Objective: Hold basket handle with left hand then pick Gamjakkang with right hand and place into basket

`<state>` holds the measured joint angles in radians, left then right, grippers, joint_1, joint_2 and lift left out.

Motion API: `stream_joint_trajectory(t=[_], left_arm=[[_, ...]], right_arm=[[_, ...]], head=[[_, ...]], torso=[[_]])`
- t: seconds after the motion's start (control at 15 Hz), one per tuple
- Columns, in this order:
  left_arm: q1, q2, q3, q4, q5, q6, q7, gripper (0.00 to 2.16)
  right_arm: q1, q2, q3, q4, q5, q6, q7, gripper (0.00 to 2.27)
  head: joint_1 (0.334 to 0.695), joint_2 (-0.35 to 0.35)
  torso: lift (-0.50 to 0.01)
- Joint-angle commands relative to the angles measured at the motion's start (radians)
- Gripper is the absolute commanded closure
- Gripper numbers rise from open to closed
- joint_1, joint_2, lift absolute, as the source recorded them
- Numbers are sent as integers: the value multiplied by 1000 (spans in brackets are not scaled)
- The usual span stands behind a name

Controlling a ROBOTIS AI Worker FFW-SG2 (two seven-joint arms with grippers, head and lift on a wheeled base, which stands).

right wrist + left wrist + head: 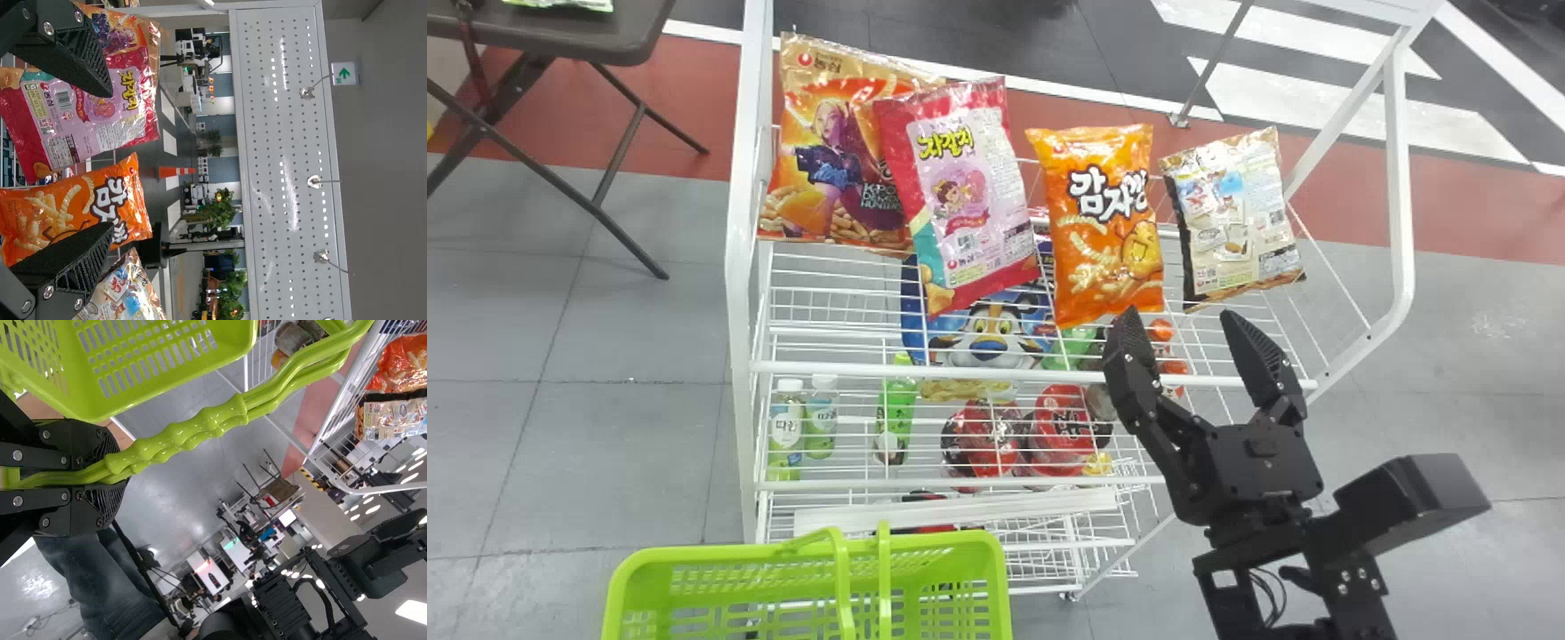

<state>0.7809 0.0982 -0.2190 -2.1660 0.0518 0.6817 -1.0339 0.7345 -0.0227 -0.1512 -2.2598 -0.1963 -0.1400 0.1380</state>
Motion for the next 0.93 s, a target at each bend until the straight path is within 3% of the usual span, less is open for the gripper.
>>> stream_joint_trajectory(t=[0.0,0.53,0.87], left_arm=[[0,0,0,0,-1,8,0,2138],[-5,0,0,0,-3,20,0,2138],[-11,-2,-3,5,-18,45,11,2138]], right_arm=[[-4,-2,1,6,1,1,0,120],[-10,-5,1,14,8,17,0,120],[-145,-6,-2,62,23,244,-17,110]], head=[[695,-350],[695,-350],[695,-350]], torso=[[-19],[-19],[-19]])
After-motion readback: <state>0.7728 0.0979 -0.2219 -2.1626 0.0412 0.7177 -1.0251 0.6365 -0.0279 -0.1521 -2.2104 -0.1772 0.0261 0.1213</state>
